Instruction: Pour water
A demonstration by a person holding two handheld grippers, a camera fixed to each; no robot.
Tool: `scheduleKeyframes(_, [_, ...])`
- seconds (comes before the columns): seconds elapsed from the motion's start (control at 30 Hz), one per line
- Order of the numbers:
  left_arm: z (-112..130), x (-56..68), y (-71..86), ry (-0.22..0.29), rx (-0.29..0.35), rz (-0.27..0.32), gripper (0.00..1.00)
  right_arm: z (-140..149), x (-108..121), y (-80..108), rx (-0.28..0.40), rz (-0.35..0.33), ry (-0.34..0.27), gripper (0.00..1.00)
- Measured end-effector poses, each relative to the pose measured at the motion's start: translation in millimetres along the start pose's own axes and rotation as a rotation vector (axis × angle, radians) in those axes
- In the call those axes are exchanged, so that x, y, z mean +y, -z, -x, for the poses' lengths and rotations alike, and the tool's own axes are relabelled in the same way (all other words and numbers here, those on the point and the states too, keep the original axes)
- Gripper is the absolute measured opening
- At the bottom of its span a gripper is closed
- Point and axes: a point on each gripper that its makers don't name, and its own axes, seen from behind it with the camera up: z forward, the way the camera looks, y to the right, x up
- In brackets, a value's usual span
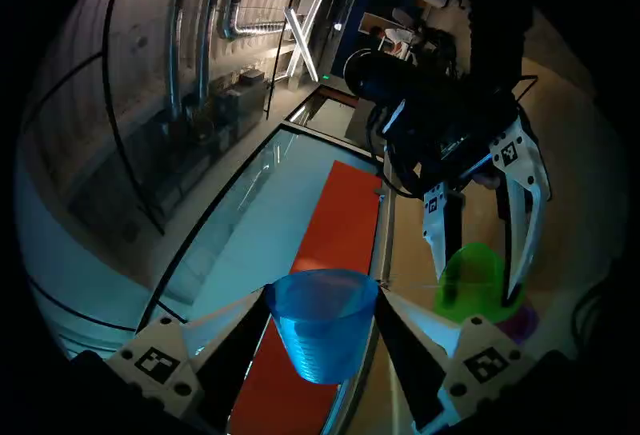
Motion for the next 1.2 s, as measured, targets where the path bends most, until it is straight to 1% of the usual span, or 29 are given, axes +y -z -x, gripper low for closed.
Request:
scheduleKeyframes(0.7, [-4.7, 0.7, 1.8, -0.039, 0.003, 0.005, 0.87, -0.7, -0.3, -0.1, 0.003, -0.003, 0.006, 0.90])
scheduleKeyframes(1.1, [-6.8, -3.4, 4.5, -0.064, -0.001, 0.004, 0.87, -1.1, 0.3, 1.4, 0.006, -0.001, 0.007, 0.90])
scheduleKeyframes(1.2, [-6.1, -3.6, 4.5, -0.062, -0.004, 0.003, 0.87, -1.2, 0.3, 1.1, 0.005, -0.001, 0.008, 0.90])
